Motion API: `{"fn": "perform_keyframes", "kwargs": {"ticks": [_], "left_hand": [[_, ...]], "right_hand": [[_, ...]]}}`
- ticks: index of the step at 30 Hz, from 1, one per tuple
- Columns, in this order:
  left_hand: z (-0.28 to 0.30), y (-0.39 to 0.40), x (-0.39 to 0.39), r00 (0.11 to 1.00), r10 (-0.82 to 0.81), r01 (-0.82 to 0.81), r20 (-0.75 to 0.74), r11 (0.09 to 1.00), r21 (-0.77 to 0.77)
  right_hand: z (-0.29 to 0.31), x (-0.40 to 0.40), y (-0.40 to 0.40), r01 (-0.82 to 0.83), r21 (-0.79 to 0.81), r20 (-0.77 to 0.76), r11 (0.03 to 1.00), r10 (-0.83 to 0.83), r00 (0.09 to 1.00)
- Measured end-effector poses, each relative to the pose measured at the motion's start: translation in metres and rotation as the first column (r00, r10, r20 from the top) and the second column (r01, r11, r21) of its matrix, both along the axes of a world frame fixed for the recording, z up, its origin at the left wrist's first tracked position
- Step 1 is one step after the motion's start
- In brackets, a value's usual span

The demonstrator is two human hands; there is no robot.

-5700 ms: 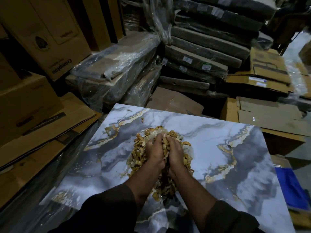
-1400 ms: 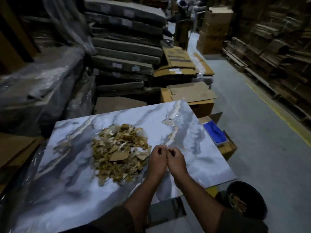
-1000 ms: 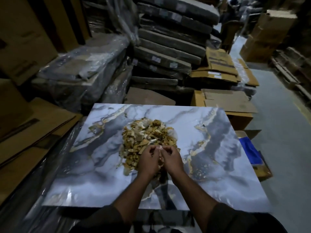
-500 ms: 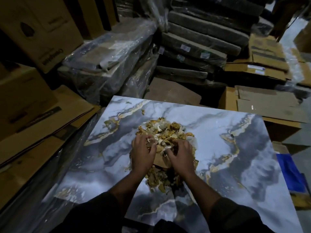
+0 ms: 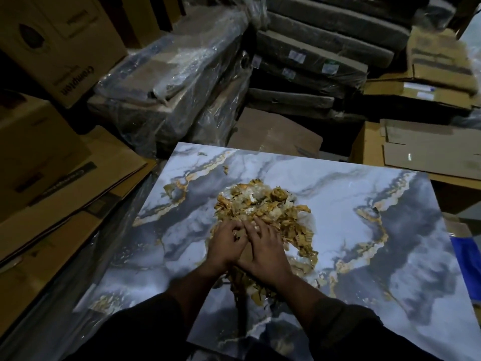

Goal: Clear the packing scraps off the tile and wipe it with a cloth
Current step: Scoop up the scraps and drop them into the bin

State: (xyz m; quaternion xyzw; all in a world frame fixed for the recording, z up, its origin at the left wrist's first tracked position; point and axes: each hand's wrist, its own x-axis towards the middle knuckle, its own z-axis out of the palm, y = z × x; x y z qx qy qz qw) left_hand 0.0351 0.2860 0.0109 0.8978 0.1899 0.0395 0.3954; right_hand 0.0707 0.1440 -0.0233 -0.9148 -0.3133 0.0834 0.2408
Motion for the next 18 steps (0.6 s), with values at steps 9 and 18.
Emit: {"fn": "perform_keyframes", "kwargs": {"ticks": [9, 18], "left_hand": [[0.001, 0.011, -0.006, 0.994, 0.105, -0.096, 0.042, 0.980, -0.172], [0.013, -0.005, 0.020, 0.977, 0.204, -0.160, 0.066, 0.900, -0.406]], "right_hand": [[0.000, 0.009, 0.007, 0.044, 0.148, 0.022, 0.988, -0.048, 0.999], [0.036, 0.014, 0.022, 0.279, 0.394, -0.191, 0.876, -0.219, 0.957]]}}
